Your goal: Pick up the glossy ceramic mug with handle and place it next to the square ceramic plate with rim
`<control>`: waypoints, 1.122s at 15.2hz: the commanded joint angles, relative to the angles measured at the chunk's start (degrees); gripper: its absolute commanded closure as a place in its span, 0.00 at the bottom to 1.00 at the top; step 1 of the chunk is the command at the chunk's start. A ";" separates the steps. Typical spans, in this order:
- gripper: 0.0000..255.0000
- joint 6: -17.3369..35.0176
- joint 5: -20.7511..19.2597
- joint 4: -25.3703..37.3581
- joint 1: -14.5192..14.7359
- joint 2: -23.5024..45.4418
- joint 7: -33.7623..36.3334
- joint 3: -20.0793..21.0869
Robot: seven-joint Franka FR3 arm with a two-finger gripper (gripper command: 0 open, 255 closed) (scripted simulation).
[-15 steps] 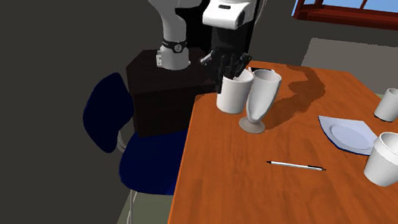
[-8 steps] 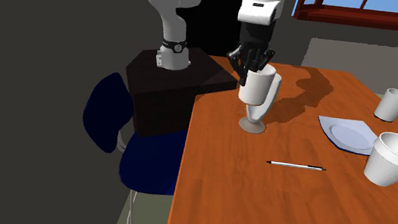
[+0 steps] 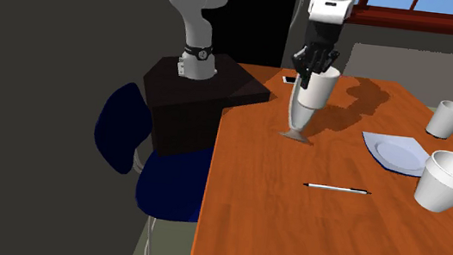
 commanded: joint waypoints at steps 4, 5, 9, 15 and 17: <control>1.00 0.17 -0.47 1.48 3.98 1.22 7.00 2.70; 1.00 0.14 -0.59 1.89 4.78 1.53 8.37 3.21; 1.00 -0.17 -1.19 4.22 7.95 3.25 13.81 5.17; 1.00 -1.36 -2.49 9.76 12.86 7.22 21.79 7.65; 1.00 -1.99 -3.03 12.18 14.52 8.91 24.38 8.37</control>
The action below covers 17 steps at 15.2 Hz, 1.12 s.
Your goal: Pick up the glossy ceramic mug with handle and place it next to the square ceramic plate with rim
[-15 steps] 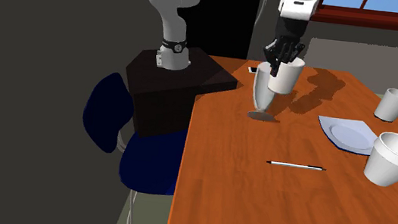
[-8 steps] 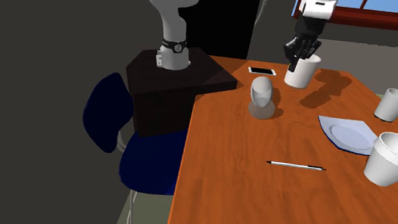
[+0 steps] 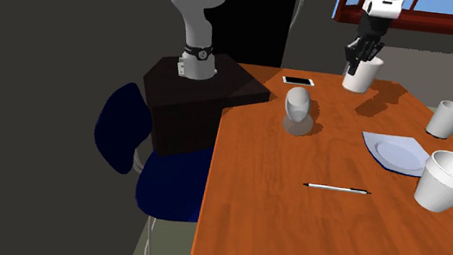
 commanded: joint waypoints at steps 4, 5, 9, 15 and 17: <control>1.00 -1.85 -1.54 7.52 4.46 5.42 6.60 1.55; 1.00 -2.36 -1.86 9.18 5.36 6.54 7.81 1.79; 1.00 0.19 -2.05 7.96 5.46 7.87 7.82 1.66; 1.00 3.86 -2.40 6.59 5.61 10.19 7.87 1.46; 1.00 5.05 -2.52 6.23 5.67 11.03 7.89 1.39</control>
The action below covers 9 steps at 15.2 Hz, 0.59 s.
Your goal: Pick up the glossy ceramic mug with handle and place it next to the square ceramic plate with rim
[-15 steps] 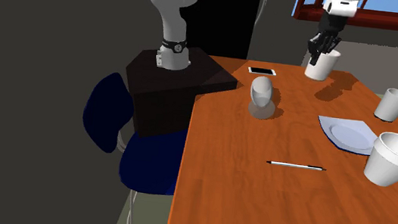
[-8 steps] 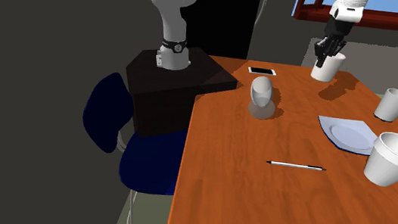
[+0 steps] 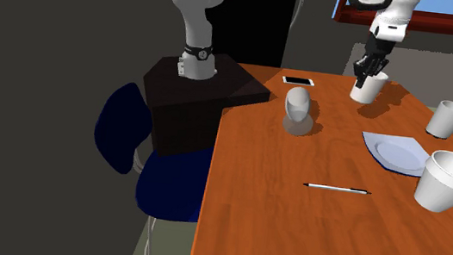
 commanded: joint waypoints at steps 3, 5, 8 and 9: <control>1.00 2.60 -0.21 -1.15 0.07 1.43 0.01 -0.14; 1.00 3.76 -0.34 -1.40 0.14 2.33 0.04 -0.23; 1.00 5.44 -0.54 -1.65 0.25 3.78 0.08 -0.37; 1.00 5.98 -0.61 -1.68 0.30 4.29 0.10 -0.43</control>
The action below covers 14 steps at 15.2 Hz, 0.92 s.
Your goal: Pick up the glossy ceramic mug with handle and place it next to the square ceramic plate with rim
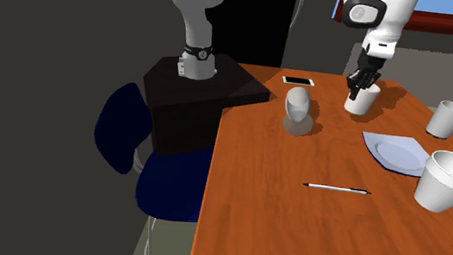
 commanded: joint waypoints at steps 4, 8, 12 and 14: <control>1.00 2.61 -0.38 0.17 0.33 2.75 0.21 -0.26; 1.00 4.67 -0.65 0.28 0.51 4.93 0.27 -0.49; 1.00 5.61 -0.77 0.40 0.61 5.99 0.29 -0.60; 1.00 5.61 -0.77 0.41 0.61 5.99 0.29 -0.60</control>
